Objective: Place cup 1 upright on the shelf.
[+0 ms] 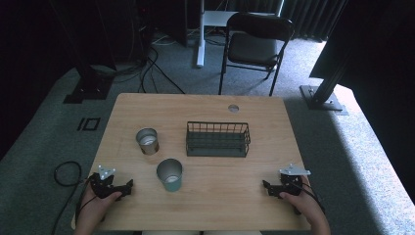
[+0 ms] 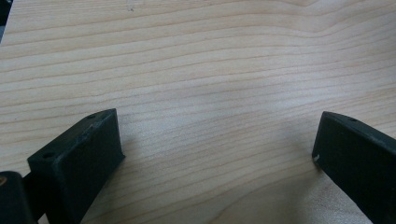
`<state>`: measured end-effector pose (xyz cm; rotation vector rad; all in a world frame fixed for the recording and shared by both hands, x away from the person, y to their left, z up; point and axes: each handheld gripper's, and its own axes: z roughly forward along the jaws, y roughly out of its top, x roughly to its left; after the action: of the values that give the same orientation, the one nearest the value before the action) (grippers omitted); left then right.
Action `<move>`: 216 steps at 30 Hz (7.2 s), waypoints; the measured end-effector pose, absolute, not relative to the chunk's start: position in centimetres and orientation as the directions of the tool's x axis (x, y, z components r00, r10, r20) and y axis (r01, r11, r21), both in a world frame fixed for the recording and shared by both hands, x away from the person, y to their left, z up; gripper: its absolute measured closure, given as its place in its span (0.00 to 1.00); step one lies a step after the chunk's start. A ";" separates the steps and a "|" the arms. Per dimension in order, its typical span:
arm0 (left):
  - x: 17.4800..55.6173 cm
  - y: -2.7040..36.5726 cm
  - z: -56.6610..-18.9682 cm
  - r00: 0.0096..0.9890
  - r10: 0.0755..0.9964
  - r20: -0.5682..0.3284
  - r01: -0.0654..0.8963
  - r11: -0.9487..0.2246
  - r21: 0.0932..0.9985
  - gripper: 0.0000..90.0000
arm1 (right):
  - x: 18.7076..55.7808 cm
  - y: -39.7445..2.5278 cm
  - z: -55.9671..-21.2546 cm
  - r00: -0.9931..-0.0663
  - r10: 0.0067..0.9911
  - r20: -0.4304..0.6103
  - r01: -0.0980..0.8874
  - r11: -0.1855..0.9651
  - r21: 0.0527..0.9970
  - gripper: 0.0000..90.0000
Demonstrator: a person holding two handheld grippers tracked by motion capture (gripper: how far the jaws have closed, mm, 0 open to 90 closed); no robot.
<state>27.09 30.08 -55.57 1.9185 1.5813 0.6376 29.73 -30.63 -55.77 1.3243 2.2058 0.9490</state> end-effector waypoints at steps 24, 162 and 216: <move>27.1 30.1 -55.6 0.189 0.982 0.007 0.712 -0.142 0.687 0.02 | 29.7 -30.5 -55.7 -0.468 0.883 0.033 0.616 0.299 0.728 0.13; 27.1 30.1 -55.6 0.189 0.982 0.005 0.712 -0.140 0.688 0.02 | 31.9 -2.0 -51.9 -0.959 0.277 0.053 0.161 0.382 0.910 0.13; 27.1 30.1 -55.6 0.188 0.982 0.005 0.713 -0.140 0.687 0.02 | 33.4 -1.9 -44.9 -0.907 0.414 0.075 0.186 0.234 0.954 0.14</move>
<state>27.10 30.09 -55.56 1.9180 1.5818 0.6353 33.36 -1.85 -44.94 0.5698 2.3082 1.7412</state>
